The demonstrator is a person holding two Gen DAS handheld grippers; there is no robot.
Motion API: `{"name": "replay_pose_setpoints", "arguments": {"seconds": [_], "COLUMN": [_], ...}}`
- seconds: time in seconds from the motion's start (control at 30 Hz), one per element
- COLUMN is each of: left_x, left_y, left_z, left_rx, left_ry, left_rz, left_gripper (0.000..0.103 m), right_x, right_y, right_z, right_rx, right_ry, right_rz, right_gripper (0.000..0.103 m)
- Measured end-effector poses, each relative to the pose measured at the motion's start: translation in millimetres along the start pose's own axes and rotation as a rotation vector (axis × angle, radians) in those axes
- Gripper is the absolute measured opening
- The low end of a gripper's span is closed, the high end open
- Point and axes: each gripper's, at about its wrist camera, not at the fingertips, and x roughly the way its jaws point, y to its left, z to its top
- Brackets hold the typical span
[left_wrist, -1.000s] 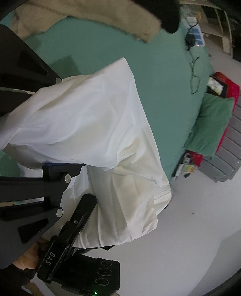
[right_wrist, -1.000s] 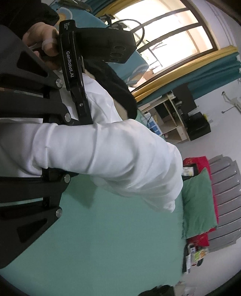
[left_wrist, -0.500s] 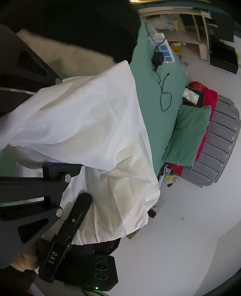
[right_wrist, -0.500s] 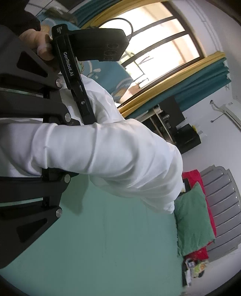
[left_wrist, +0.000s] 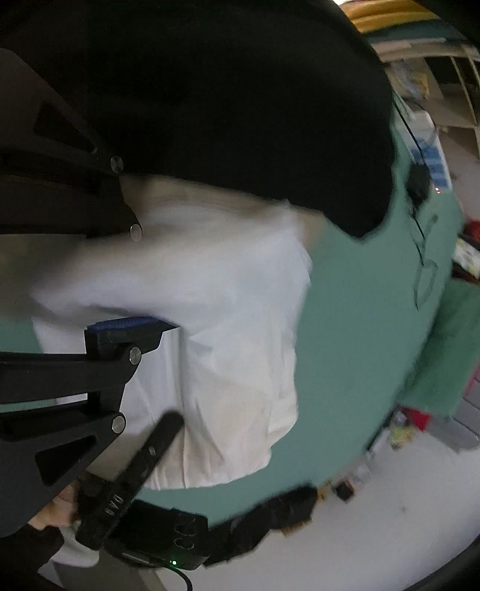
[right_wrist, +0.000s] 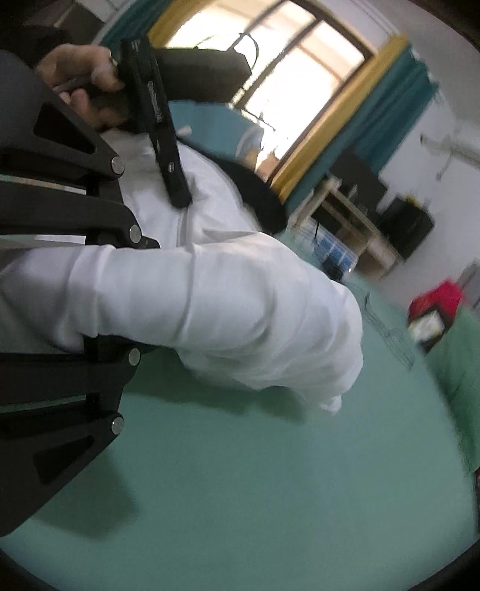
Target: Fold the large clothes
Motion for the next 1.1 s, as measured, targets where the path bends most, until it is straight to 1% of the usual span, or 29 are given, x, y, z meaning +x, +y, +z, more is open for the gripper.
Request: {"name": "replay_pose_setpoints", "arguments": {"seconds": [0.07,0.1,0.13,0.2,0.23,0.3,0.37,0.43,0.47,0.53,0.6,0.63,0.73,0.87,0.93,1.0,1.07,1.1], "left_x": [-2,-2,-1,1,-2,-2,-2,-4,-7,-9,-8,-6,-5,-10,-17,-25,-35,-37], "left_y": [8,9,8,2,-1,-2,4,4,4,3,1,-2,-10,-20,-26,-30,-31,-30], "left_z": [1,1,1,1,-2,-2,-1,-2,-2,-5,-7,-8,-15,-24,-31,-36,-43,-46], "left_rx": [-0.018,-0.025,-0.028,0.001,0.009,0.007,-0.016,-0.034,-0.039,-0.044,-0.035,-0.021,0.002,-0.036,-0.034,-0.023,-0.043,-0.053], "left_ry": [-0.015,-0.014,-0.014,-0.011,-0.014,-0.017,-0.035,-0.044,-0.057,-0.068,-0.072,-0.073,-0.082,-0.083,-0.092,-0.120,-0.142,-0.148], "left_rz": [0.001,-0.001,0.010,0.056,0.071,0.080,0.080,0.091,0.096,0.105,0.126,0.145,0.195,0.214,0.230,0.250,0.273,0.280], "left_gripper": [0.023,0.023,0.023,0.023,0.023,0.023,0.023,0.023,0.023,0.023,0.023,0.023,0.023,0.023,0.026,0.028,0.028,0.029], "right_x": [-2,-3,-4,-6,-8,-16,-33,-43,-51,-53,-46,-42,-44,-56,-62,-66,-73,-68], "right_y": [-14,-14,-14,-11,-10,-10,-11,-13,-13,-13,-14,-17,-17,-14,-14,-11,-9,-4], "right_z": [-1,-1,1,6,9,13,15,19,18,18,16,13,15,18,16,14,10,13], "right_rx": [0.057,0.058,0.044,0.012,-0.003,-0.009,-0.001,0.002,-0.012,-0.049,-0.093,-0.119,-0.144,-0.142,-0.145,-0.144,-0.148,-0.149], "right_ry": [0.006,0.008,0.017,0.042,0.053,0.052,0.018,-0.006,-0.016,-0.013,0.014,0.033,0.024,0.014,0.018,0.027,0.034,0.039], "right_rz": [-0.019,-0.032,-0.046,-0.071,-0.086,-0.126,-0.169,-0.193,-0.234,-0.305,-0.357,-0.387,-0.403,-0.426,-0.429,-0.431,-0.441,-0.443], "right_gripper": [0.035,0.039,0.042,0.050,0.053,0.060,0.062,0.063,0.066,0.070,0.078,0.079,0.080,0.081,0.082,0.082,0.082,0.082]}}
